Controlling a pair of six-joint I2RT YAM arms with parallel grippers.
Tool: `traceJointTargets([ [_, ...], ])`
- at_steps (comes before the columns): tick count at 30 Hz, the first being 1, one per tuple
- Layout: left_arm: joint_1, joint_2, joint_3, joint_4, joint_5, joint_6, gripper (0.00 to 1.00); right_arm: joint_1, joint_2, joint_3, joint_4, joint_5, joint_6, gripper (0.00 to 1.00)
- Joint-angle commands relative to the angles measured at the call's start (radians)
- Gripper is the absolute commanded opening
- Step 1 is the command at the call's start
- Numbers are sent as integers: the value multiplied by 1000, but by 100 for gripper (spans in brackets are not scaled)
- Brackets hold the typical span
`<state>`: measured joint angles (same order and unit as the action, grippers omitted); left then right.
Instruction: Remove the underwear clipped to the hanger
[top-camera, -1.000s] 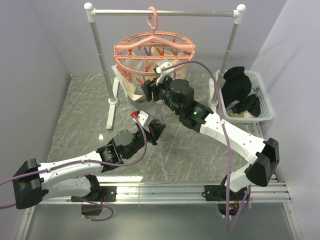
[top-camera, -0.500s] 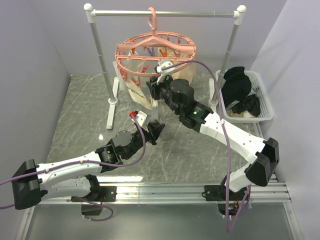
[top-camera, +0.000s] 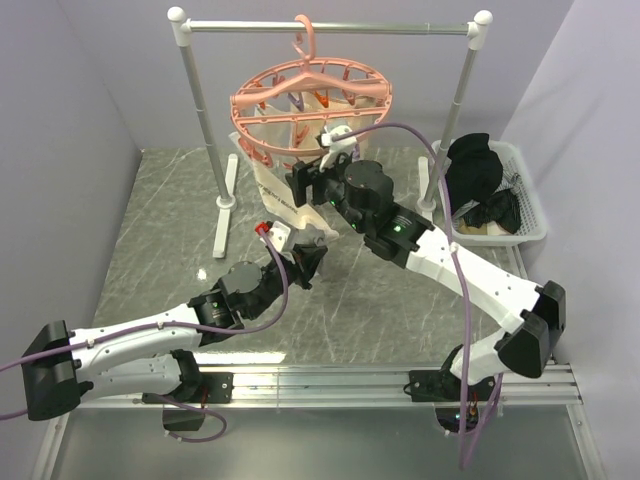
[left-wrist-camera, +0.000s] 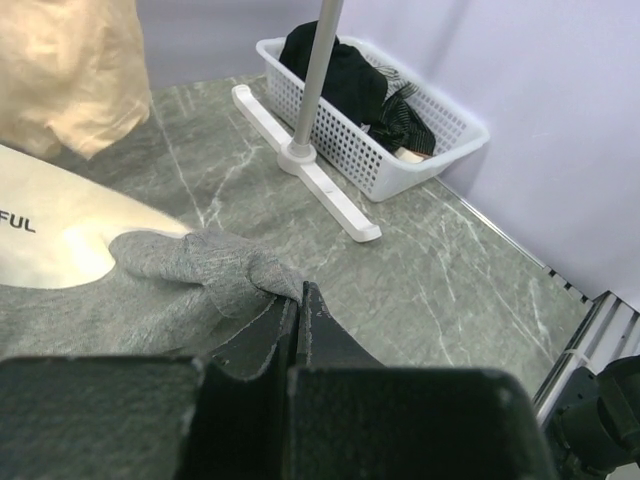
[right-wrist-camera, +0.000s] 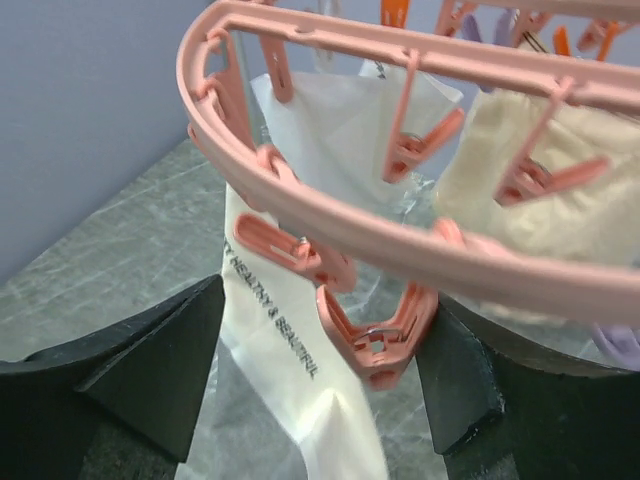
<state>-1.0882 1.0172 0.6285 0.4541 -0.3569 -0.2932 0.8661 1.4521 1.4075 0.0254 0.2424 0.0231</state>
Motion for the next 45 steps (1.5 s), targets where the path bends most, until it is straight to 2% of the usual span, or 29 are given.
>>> traceJointTargets([
  [1, -7, 12, 4, 5, -20, 2, 2, 1, -102, -36, -5, -6, 50, 81],
  [8, -13, 113, 20, 23, -40, 11, 1, 1, -240, -159, -19, 14, 92, 81],
  [14, -27, 191, 82, 41, -31, 40, 1, -2, -297, -199, -152, 40, 139, 82],
  [18, -39, 230, 114, 44, -27, 55, 1, -2, -329, -271, -182, 51, 182, 82],
  [23, -62, 225, 119, 46, -14, 45, 3, -2, -377, -402, -168, 90, 219, 85],
  [28, -72, 158, 82, 37, 1, 2, 6, -44, -429, -490, -124, 101, 276, 87],
  [32, -78, 107, 36, 9, -1, -18, 6, -79, -434, -510, -116, -9, 304, 88],
  [40, -84, 40, 5, -45, 32, -38, 8, -88, -354, -430, -148, -222, 382, 88],
  [45, -93, -20, -30, -72, 62, -50, 9, -102, -317, -426, -82, -362, 440, 89],
])
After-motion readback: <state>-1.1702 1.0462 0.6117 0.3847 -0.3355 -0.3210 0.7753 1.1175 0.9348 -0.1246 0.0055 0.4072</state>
